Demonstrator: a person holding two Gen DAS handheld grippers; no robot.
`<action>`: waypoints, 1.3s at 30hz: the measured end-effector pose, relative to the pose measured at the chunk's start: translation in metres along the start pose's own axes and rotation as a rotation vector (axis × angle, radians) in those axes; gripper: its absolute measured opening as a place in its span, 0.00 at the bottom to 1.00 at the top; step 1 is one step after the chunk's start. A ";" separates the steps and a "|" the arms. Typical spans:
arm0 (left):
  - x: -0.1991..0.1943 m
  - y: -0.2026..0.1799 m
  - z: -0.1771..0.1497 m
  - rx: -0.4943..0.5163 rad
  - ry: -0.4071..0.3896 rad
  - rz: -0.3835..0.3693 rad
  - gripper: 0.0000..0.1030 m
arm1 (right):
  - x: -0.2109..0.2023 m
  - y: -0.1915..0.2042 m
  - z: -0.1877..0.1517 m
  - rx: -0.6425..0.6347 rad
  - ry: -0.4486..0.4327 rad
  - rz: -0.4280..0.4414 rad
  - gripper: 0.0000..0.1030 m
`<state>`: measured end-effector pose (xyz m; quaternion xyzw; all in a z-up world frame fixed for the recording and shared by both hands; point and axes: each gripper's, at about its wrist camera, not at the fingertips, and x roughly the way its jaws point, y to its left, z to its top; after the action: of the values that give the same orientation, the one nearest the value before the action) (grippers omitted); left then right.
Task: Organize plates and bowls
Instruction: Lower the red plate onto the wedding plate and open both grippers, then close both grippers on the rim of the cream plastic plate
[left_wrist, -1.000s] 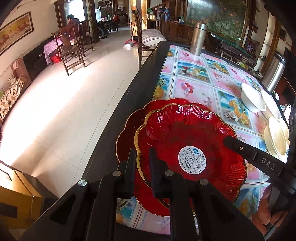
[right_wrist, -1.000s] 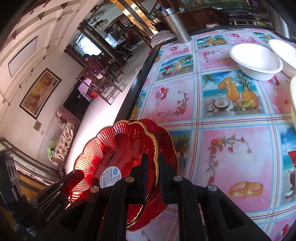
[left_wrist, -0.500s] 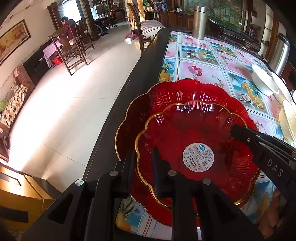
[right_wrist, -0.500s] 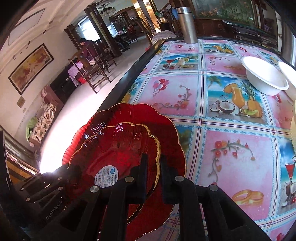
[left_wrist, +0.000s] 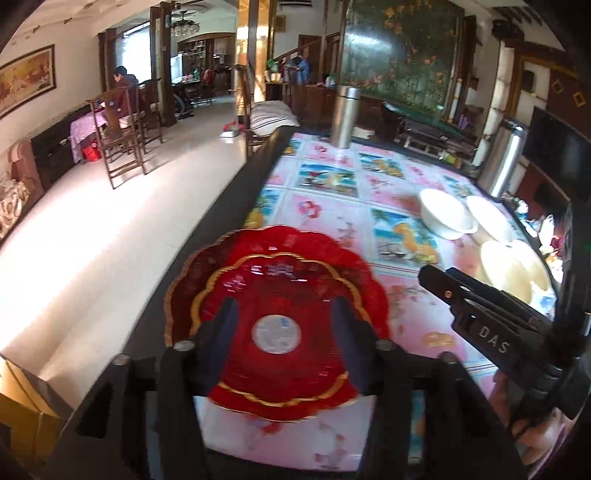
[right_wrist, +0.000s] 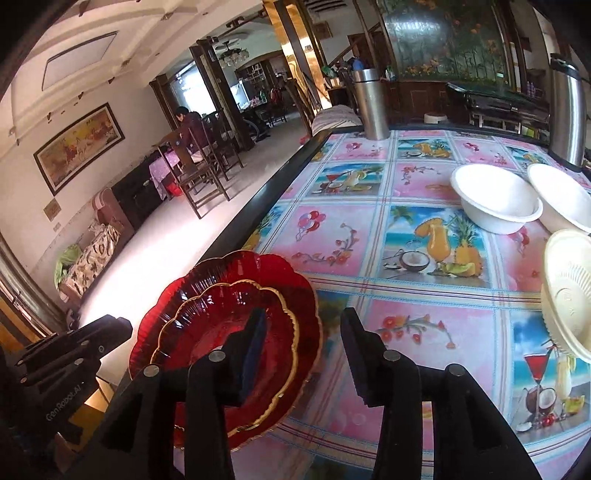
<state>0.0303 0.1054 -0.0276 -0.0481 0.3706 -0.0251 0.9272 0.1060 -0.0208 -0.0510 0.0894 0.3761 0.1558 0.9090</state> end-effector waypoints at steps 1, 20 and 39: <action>-0.002 -0.013 -0.006 -0.002 -0.007 -0.043 0.75 | -0.010 -0.009 -0.002 0.000 -0.025 -0.006 0.42; 0.064 -0.177 0.008 0.053 0.373 -0.354 0.79 | -0.172 -0.257 -0.022 0.328 -0.197 -0.041 0.73; 0.147 -0.211 0.040 -0.201 0.577 -0.365 0.79 | -0.098 -0.341 0.000 0.668 0.048 0.113 0.55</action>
<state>0.1615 -0.1136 -0.0768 -0.1951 0.6033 -0.1662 0.7552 0.1138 -0.3746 -0.0823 0.3993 0.4223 0.0760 0.8102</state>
